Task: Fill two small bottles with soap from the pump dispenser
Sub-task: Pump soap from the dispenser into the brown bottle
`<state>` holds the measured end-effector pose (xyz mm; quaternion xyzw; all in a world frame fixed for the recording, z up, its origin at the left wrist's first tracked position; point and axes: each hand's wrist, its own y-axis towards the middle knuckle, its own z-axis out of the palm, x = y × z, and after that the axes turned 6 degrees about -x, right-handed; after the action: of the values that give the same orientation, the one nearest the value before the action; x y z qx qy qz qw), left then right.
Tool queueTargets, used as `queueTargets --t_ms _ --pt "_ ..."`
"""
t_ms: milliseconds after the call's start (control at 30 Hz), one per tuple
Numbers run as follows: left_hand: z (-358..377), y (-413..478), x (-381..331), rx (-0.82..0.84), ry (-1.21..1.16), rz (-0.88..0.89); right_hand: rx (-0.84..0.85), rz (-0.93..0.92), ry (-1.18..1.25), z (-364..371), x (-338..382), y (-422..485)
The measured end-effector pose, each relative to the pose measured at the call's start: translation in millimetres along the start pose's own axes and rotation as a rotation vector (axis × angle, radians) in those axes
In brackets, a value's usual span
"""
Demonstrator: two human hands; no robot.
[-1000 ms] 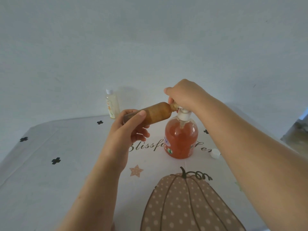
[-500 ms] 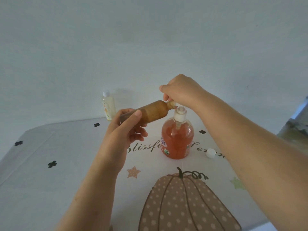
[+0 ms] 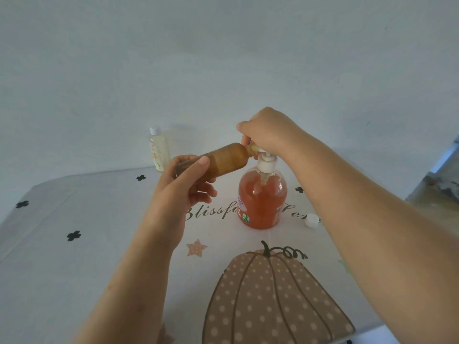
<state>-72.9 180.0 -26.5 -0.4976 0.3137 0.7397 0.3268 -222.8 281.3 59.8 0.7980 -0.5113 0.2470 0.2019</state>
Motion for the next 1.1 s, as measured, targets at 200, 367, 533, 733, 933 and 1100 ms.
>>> queueTargets --t_ms 200,367,533,733,933,1100 --pt "0 3 2 -0.029 0.002 -0.008 0.006 -0.026 0.033 5 -9 2" --pt "1 1 1 -0.016 -0.005 -0.01 -0.006 0.045 0.004 8 -3 4" --pt "2 -1 -1 -0.007 -0.023 -0.018 -0.029 0.025 0.01 4 -3 3" --pt "3 -3 -4 0.012 -0.04 -0.019 -0.063 -0.055 -0.084 -6 4 0" --pt "3 -3 -4 0.002 -0.047 -0.031 0.02 0.017 -0.063 -7 10 -6" --pt "3 -2 -3 0.004 -0.033 -0.036 0.003 0.031 -0.038 -5 9 -5"
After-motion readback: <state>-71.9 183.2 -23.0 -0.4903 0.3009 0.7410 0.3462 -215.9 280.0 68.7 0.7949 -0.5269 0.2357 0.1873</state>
